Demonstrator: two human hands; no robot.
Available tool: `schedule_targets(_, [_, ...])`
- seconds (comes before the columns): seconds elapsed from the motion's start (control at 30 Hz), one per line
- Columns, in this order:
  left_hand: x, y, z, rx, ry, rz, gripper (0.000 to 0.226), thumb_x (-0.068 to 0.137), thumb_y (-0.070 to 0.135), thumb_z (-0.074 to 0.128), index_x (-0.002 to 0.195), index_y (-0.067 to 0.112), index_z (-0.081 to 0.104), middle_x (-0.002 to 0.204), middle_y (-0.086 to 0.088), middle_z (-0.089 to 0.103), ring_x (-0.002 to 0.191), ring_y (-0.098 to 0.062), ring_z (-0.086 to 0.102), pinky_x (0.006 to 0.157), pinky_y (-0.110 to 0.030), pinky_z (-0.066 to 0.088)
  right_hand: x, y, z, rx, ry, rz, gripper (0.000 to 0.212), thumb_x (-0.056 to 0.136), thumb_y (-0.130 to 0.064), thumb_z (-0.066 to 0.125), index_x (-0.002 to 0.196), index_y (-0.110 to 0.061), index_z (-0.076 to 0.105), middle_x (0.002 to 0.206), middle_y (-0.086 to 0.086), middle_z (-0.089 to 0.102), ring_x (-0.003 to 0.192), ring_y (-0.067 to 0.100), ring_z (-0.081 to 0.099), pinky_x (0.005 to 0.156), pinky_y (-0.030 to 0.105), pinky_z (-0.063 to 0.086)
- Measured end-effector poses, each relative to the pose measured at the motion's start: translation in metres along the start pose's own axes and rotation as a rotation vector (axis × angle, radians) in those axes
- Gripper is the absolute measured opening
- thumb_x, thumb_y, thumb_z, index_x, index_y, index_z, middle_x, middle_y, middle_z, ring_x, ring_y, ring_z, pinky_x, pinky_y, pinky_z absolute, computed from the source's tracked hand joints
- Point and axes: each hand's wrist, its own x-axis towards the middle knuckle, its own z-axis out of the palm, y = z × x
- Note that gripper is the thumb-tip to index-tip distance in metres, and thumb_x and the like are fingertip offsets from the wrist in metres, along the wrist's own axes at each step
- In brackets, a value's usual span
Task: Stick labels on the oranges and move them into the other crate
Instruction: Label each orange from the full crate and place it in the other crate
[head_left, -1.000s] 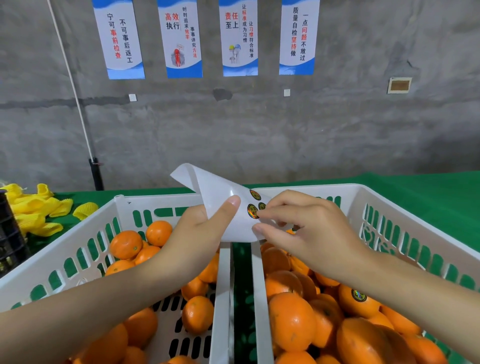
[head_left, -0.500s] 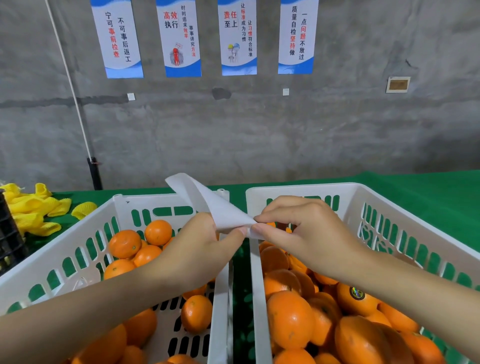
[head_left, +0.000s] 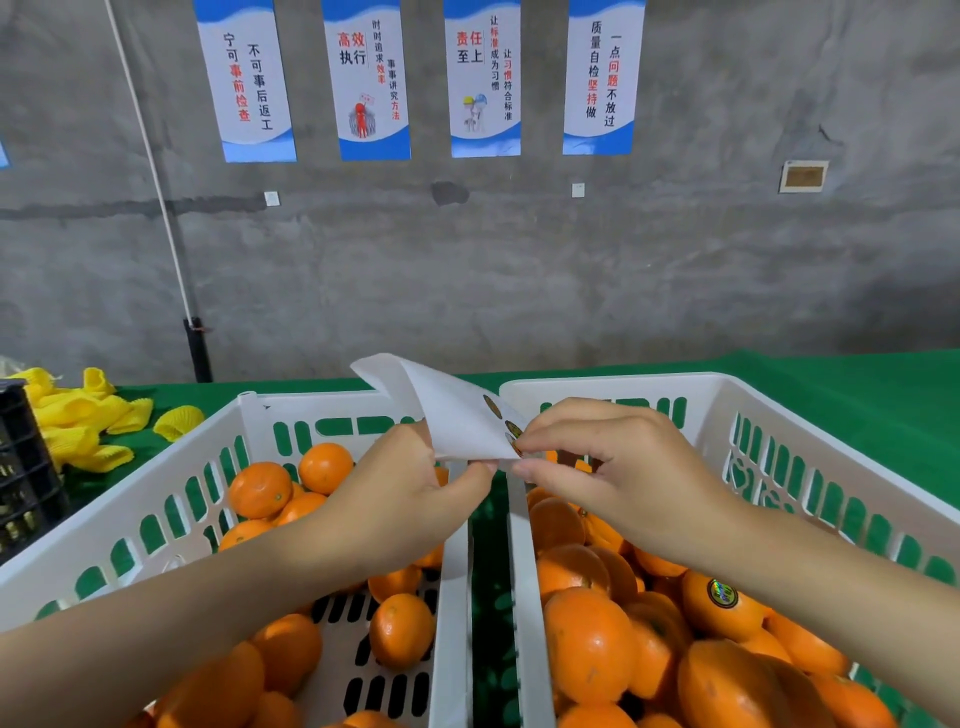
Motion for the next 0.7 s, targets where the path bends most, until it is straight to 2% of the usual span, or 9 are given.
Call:
schedule_targets(0.13, [0.000,-0.003,0.000,0.026,-0.019,0.002,0.015,0.099,0.032,0.054,0.105,0.041,0.064,0.078,0.005,0.069,0.072,-0.022,0.067,0.069,-0.051,0.055,0.002,0.003,-0.001,0.001,-0.034,-0.016,0.017,0.092,-0.025,0.067,0.102,-0.017,0.079,0.098,-0.006,0.072,0.091,0.009,0.066,0.076,0.037,0.056])
schedule_targets(0.2, [0.000,-0.004,-0.001,0.022,-0.019,0.002,0.014,0.100,0.033,0.053,0.094,0.041,0.062,0.072,0.005,0.064,0.068,-0.021,0.064,0.066,-0.049,0.054,0.004,0.005,-0.003,0.034,-0.081,-0.002,0.017,0.093,-0.022,0.066,0.104,-0.017,0.078,0.100,-0.008,0.072,0.094,0.007,0.066,0.079,0.035,0.055])
schedule_targets(0.27, [0.000,-0.006,-0.002,0.022,-0.047,-0.002,0.017,0.100,0.032,0.052,0.088,0.037,0.063,0.071,0.001,0.062,0.067,-0.022,0.062,0.064,-0.049,0.053,0.004,0.006,-0.004,0.050,-0.151,0.025,0.017,0.095,-0.021,0.065,0.106,-0.018,0.077,0.102,-0.009,0.072,0.097,0.006,0.065,0.083,0.035,0.054])
schedule_targets(0.4, [-0.001,-0.010,0.000,0.024,-0.113,-0.024,0.020,0.100,0.030,0.050,0.090,0.022,0.066,0.076,-0.006,0.063,0.072,-0.026,0.062,0.065,-0.051,0.051,0.002,0.005,-0.003,0.000,-0.216,0.053,0.021,0.096,-0.026,0.062,0.111,-0.023,0.076,0.105,-0.011,0.071,0.097,0.003,0.064,0.085,0.033,0.054])
schedule_targets(0.53, [0.000,-0.010,0.000,0.014,-0.097,-0.027,0.020,0.100,0.030,0.050,0.091,0.030,0.067,0.076,-0.002,0.064,0.072,-0.019,0.063,0.061,-0.033,0.052,0.003,0.002,-0.004,0.002,-0.212,0.059,0.027,0.093,-0.037,0.062,0.113,-0.023,0.075,0.106,-0.011,0.072,0.095,0.002,0.064,0.082,0.031,0.055])
schedule_targets(0.63, [0.001,-0.011,-0.002,0.010,-0.087,-0.022,0.020,0.101,0.029,0.051,0.089,0.033,0.066,0.074,0.004,0.062,0.069,-0.010,0.062,0.056,-0.019,0.046,0.004,0.003,-0.005,0.071,-0.220,0.070,0.022,0.095,-0.029,0.063,0.112,-0.022,0.076,0.105,-0.009,0.073,0.097,0.005,0.065,0.084,0.034,0.055])
schedule_targets(0.7, [0.001,-0.010,-0.002,0.010,-0.091,-0.026,0.020,0.101,0.028,0.052,0.088,0.035,0.065,0.075,0.007,0.063,0.070,-0.007,0.062,0.057,-0.017,0.046,0.004,0.004,-0.004,0.086,-0.255,0.084,0.022,0.096,-0.025,0.062,0.112,-0.021,0.076,0.106,-0.009,0.072,0.100,0.006,0.065,0.086,0.035,0.055])
